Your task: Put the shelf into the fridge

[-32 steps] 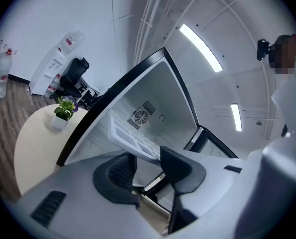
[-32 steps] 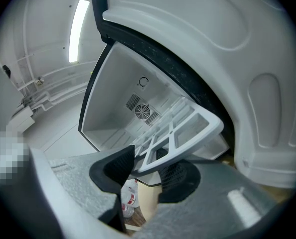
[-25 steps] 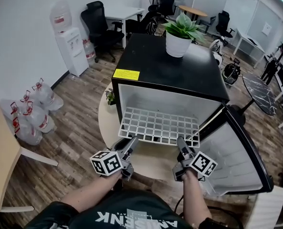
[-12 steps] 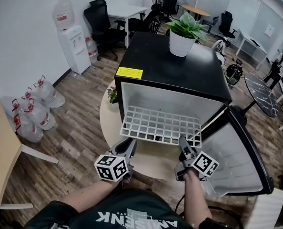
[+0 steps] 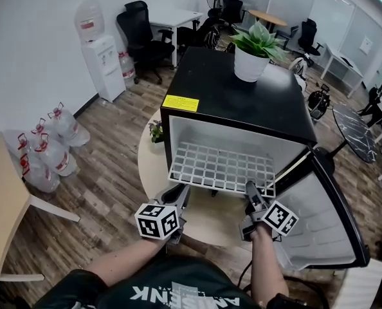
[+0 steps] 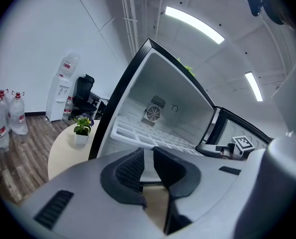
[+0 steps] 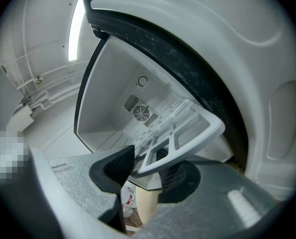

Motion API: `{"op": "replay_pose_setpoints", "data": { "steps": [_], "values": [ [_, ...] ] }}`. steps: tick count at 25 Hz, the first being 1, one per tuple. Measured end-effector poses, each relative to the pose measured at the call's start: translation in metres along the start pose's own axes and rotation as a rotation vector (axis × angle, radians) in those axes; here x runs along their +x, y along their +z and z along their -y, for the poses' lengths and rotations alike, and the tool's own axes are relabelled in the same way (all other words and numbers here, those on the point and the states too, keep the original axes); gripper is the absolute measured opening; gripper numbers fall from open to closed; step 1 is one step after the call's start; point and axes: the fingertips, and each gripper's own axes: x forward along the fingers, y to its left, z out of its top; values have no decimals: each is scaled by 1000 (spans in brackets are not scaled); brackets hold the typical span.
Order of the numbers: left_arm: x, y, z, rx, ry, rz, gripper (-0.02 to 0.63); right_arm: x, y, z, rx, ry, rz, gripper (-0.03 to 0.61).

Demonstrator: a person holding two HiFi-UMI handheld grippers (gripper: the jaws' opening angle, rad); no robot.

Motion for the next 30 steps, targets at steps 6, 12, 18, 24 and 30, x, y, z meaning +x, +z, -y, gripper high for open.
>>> {"op": "replay_pose_setpoints", "data": {
  "steps": [6, 12, 18, 24, 30],
  "values": [
    [10, 2, -5, 7, 2, -6, 58, 8, 7, 6, -41, -15, 2, 141],
    [11, 3, -5, -6, -3, -12, 60, 4, 1, 3, -48, -19, 6, 160],
    [11, 2, -7, -1, -15, -9, 58, -22, -19, -7, -143, -61, 30, 170],
    [10, 2, -5, 22, -25, -20, 58, -32, -21, -10, -302, -118, 42, 96],
    [9, -1, -8, 34, -19, -33, 55, -30, -19, -3, -380, -164, 33, 12]
  ]
}}
